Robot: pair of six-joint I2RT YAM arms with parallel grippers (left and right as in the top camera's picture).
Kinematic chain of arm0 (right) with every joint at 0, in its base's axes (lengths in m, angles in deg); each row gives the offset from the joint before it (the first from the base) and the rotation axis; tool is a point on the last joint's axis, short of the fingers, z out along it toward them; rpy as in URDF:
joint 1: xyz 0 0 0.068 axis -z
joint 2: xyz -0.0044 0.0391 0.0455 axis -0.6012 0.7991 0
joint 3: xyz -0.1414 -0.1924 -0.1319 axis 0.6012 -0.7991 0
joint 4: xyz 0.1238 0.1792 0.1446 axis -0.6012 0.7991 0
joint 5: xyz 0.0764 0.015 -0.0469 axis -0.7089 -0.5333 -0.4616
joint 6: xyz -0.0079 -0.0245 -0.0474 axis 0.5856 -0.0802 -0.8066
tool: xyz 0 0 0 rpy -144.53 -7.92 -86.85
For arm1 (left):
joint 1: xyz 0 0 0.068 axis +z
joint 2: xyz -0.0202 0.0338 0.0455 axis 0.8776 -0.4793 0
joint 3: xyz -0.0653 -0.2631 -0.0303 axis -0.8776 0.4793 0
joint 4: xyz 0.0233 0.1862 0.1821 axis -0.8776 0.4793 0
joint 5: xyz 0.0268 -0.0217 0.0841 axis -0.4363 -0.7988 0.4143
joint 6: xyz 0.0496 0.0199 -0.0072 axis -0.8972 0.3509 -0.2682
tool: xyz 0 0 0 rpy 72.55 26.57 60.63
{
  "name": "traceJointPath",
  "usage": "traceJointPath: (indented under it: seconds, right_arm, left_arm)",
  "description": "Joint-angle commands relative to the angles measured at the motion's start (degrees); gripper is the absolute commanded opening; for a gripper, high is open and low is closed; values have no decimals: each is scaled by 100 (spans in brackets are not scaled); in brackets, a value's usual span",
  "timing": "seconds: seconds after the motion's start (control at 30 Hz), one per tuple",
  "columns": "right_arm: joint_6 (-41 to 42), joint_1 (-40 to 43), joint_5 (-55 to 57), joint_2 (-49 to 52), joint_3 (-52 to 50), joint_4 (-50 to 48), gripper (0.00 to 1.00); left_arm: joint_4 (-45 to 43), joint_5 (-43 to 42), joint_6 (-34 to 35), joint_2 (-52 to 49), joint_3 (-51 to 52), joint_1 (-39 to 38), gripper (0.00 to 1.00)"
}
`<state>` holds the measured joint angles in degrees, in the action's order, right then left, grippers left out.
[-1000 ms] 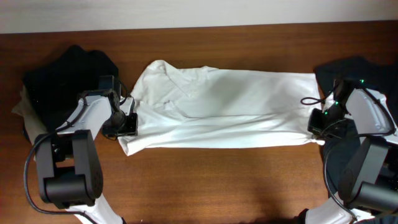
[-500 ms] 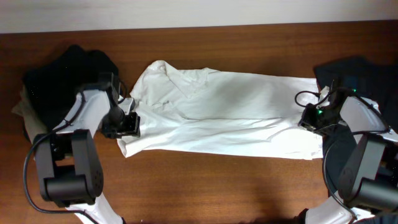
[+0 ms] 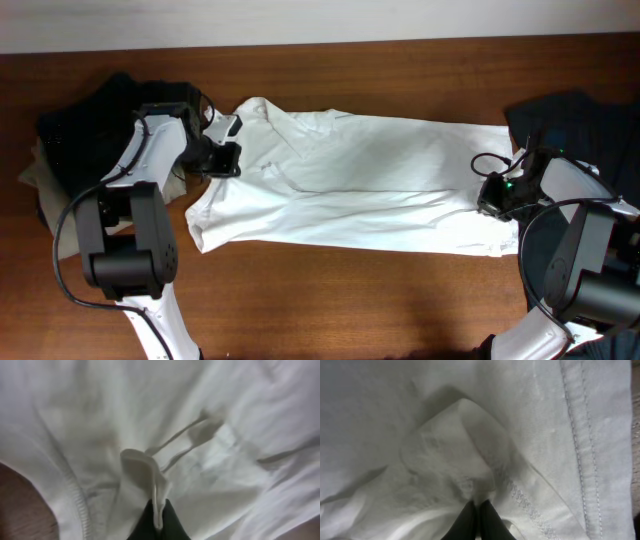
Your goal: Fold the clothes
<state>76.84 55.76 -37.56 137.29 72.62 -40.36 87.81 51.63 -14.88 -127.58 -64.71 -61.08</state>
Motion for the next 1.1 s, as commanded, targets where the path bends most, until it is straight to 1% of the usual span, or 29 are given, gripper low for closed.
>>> traceJointPath:
  seconds: [0.0,0.07,0.2,0.27,0.3,0.43,0.47,0.5,0.53,0.57,0.6,0.63,0.67,0.7,0.8,0.87,0.9,0.93,0.97,1.0,1.03,1.07]
  right_arm:
    - [55,-4,4,79,-63,13,9]
    - [55,-4,4,79,-63,11,9]
    - [57,-4,4,79,-63,9,9]
    - [57,-4,4,79,-63,9,9]
    - [57,-4,4,79,-63,9,9]
    - [79,-4,4,79,-63,11,9]
    - [79,-4,0,79,-63,13,10]
    - [79,-4,-17,79,-63,13,9]
    - [79,-4,-17,79,-63,26,10]
    - [76,-4,-15,79,-63,57,10]
    - [76,-4,-15,79,-63,92,16]
    - [79,-4,-17,79,-63,116,17]
    - [79,-4,-42,79,-63,144,24]
    - [76,-4,-39,79,-63,188,29]
    - [76,-4,-35,79,-66,505,49]
    - [79,-4,46,81,-66,833,64]
    - [101,-4,118,81,-66,872,67]
    - [96,0,83,81,-66,848,68]
    - [50,0,-4,81,-66,844,67]
    - [-48,0,-61,76,-57,824,66]
    - [-105,0,-59,52,66,975,62]
    - [-105,0,-59,-9,186,1141,61]
  left_arm:
    - [385,-367,-92,26,-857,9,1]
    - [448,-468,-92,24,-1193,-52,0]
    - [420,-372,-114,2,-1200,-295,1]
    - [424,-280,-114,2,-1196,-380,2]
    - [387,-295,-114,2,-1196,-415,0]
    - [131,-278,-221,0,-1191,-603,1]
    - [35,-278,-221,0,-1191,-603,11]
    - [59,-208,-219,0,-1191,-603,61]
    - [160,-68,-216,2,-1193,-599,67]
    - [538,251,-219,2,-1193,-520,76]
    - [1058,664,-214,2,-1193,-398,80]
    - [1550,1091,-210,2,-1191,-264,80]
    - [2122,1720,66,2,-1169,-17,82]
    - [2411,1799,227,2,-1143,175,82]
    - [2702,1432,343,2,-778,643,81]
    - [2422,986,227,2,13,774,79]
    - [2085,986,229,2,372,767,78]
    - [1775,986,229,2,640,767,72]
    - [1475,988,232,2,822,769,49]
    - [1246,988,232,2,914,778,23]
    - [1054,990,232,2,925,778,1]
    - [1019,1027,229,2,892,778,0]
